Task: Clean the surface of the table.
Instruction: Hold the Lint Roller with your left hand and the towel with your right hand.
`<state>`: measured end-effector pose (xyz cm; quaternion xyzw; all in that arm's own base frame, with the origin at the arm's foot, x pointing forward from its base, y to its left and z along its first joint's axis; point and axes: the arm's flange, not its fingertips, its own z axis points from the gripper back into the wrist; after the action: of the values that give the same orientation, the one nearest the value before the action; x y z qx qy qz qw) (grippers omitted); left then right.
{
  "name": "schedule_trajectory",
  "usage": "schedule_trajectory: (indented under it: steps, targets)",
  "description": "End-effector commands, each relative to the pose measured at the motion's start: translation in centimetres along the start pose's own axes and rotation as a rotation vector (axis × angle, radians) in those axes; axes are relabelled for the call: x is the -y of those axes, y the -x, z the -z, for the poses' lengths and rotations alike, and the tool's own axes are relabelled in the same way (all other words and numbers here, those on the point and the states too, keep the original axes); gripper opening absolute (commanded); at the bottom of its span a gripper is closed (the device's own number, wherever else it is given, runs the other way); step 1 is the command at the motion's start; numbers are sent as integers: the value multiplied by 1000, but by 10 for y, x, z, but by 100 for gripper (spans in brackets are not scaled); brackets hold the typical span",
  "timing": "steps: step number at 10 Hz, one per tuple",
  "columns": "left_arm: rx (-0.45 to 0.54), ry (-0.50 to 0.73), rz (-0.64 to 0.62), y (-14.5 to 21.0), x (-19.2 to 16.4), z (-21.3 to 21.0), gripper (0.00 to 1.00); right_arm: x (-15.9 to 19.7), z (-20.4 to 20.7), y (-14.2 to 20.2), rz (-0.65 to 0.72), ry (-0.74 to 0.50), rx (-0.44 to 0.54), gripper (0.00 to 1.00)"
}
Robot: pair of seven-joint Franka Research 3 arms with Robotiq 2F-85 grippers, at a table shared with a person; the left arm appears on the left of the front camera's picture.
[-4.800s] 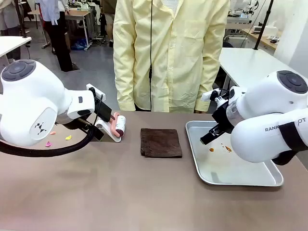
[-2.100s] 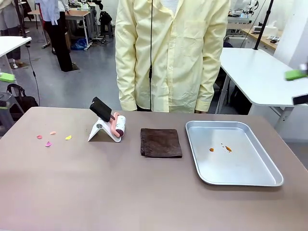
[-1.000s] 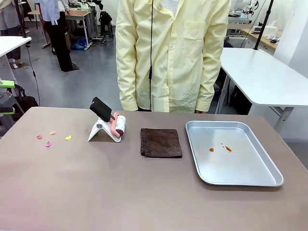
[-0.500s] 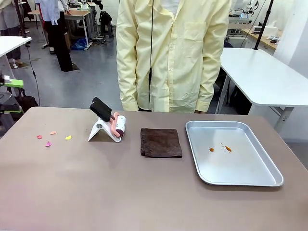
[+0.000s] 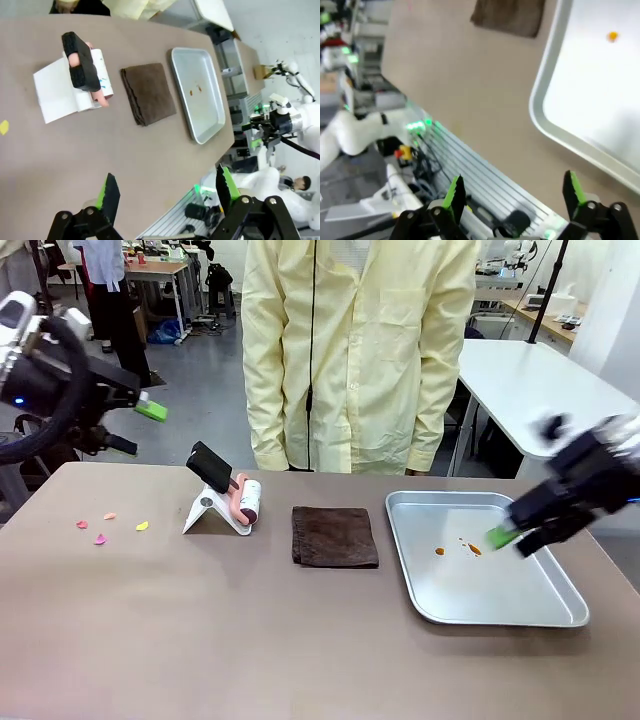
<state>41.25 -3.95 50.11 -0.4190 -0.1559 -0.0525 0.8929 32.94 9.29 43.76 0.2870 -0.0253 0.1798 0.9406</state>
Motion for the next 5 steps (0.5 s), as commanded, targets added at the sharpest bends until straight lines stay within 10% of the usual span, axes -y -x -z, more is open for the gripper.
schedule_trajectory:
  steps: [1,5]
  targets:
    - [-43,-43,-9,-13,-3,7,100,1,38,-58,33,77,-82,100]
    - [-58,-88,-14,-16,-3,21,100,-32,114,-104,235,90,314,100]
